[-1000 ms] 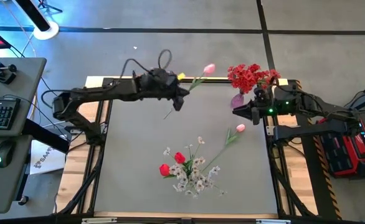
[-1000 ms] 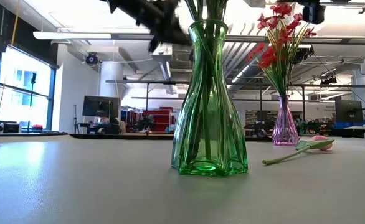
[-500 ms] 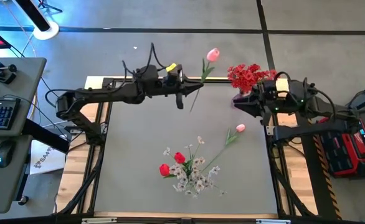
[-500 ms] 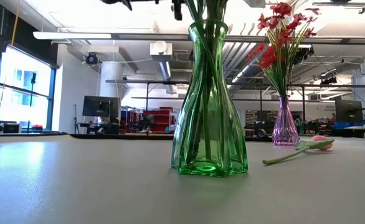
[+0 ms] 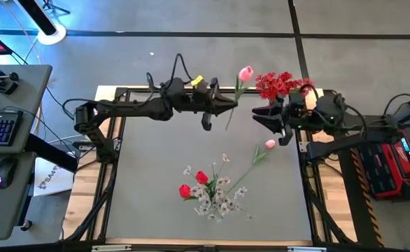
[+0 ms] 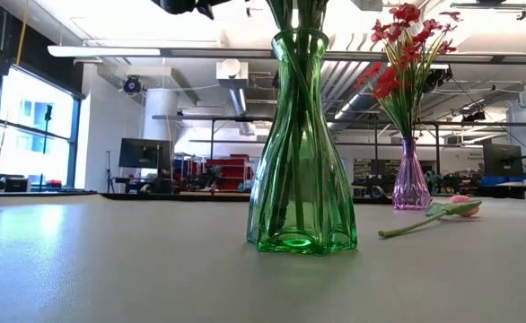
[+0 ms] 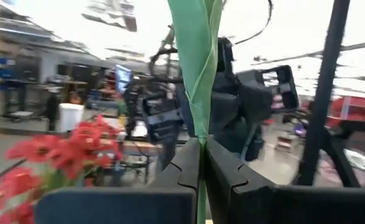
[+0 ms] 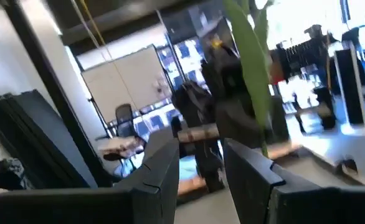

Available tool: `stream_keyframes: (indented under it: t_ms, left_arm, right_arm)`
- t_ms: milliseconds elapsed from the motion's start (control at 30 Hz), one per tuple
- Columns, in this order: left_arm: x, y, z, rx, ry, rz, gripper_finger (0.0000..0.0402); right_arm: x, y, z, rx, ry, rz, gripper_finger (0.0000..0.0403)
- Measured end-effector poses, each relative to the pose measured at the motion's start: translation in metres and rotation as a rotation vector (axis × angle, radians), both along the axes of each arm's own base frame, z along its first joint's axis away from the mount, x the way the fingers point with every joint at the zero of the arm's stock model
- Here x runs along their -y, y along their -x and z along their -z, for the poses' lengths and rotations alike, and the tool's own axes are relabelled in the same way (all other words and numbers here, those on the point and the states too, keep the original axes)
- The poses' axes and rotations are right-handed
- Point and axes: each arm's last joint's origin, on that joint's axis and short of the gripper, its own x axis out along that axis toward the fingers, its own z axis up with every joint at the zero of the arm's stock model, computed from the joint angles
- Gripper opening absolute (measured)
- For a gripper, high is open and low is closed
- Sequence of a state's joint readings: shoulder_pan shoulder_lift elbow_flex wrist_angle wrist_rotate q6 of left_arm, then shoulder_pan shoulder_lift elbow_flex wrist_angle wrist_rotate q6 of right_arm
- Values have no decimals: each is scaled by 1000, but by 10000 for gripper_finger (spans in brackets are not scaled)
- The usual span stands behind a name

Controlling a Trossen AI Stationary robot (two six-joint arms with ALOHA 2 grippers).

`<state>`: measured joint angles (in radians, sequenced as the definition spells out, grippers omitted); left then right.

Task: Sort flowers into vase by color
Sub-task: Put the top pink flower into the violet vase

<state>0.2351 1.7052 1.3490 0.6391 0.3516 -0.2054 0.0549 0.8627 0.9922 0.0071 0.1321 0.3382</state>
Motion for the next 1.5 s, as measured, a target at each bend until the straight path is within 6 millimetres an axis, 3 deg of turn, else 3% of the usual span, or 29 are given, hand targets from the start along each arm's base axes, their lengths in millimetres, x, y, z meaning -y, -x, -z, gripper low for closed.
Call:
stream_keyframes:
  t_ms: [367,667,1167,1267,1500]
  left_arm:
    - [17,-17,-10,32,-125,97,0]
    - [20,-18,-7,-7,-117,105,0]
    - [28,-20,-1,-60,-126,119,0]
    - [29,-20,-1,-62,-124,122,0]
    - [30,-21,4,-126,-65,144,9]
  right_arm:
    - [2,-18,2,8,115,135,115]
    - [-6,-34,4,38,210,89,115]
    - [-3,-40,8,15,172,149,113]
    - [-4,-40,9,5,153,122,94]
    - [-6,-43,16,-51,147,68,8]
